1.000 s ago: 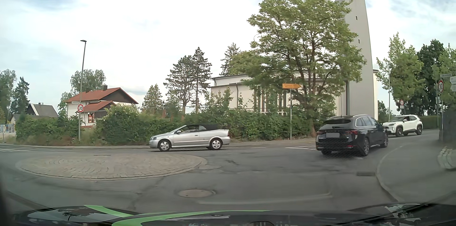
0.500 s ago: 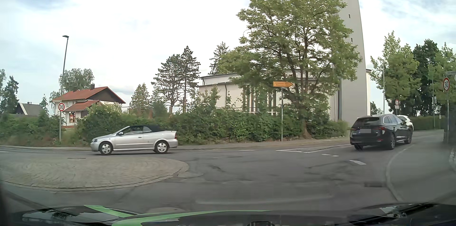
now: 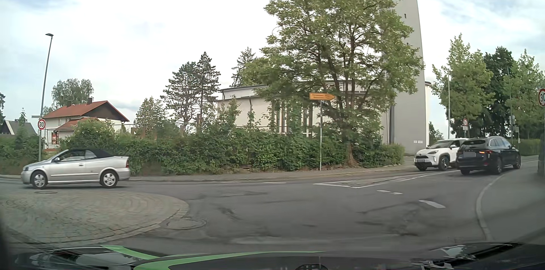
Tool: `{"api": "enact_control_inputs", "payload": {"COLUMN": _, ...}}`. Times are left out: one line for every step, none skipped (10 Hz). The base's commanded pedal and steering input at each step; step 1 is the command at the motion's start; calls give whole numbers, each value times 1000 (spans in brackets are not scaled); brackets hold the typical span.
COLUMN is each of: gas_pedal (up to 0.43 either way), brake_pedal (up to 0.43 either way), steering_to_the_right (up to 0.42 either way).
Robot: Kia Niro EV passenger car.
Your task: Follow the waypoints while adhering to traffic rules and regulations
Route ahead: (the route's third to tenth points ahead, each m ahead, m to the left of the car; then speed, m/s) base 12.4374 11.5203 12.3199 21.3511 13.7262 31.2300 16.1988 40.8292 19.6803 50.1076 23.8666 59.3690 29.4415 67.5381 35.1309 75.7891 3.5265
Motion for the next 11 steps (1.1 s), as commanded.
{"api": "enact_control_inputs", "payload": {"gas_pedal": 118, "brake_pedal": 0, "steering_to_the_right": 134}}
{"api": "enact_control_inputs", "payload": {"gas_pedal": 98, "brake_pedal": 0, "steering_to_the_right": 121}}
{"api": "enact_control_inputs", "payload": {"gas_pedal": 98, "brake_pedal": 0, "steering_to_the_right": 104}}
{"api": "enact_control_inputs", "payload": {"gas_pedal": 98, "brake_pedal": 0, "steering_to_the_right": 88}}
{"api": "enact_control_inputs", "payload": {"gas_pedal": 98, "brake_pedal": 0, "steering_to_the_right": 70}}
{"api": "enact_control_inputs", "payload": {"gas_pedal": 98, "brake_pedal": 0, "steering_to_the_right": 50}}
{"api": "enact_control_inputs", "payload": {"gas_pedal": 98, "brake_pedal": 0, "steering_to_the_right": 23}}
{"api": "enact_control_inputs", "payload": {"gas_pedal": 98, "brake_pedal": 0, "steering_to_the_right": 4}}
{"api": "enact_control_inputs", "payload": {"gas_pedal": 98, "brake_pedal": 0, "steering_to_the_right": -24}}
{"api": "enact_control_inputs", "payload": {"gas_pedal": 98, "brake_pedal": 0, "steering_to_the_right": -54}}
{"api": "enact_control_inputs", "payload": {"gas_pedal": 39, "brake_pedal": 0, "steering_to_the_right": -80}}
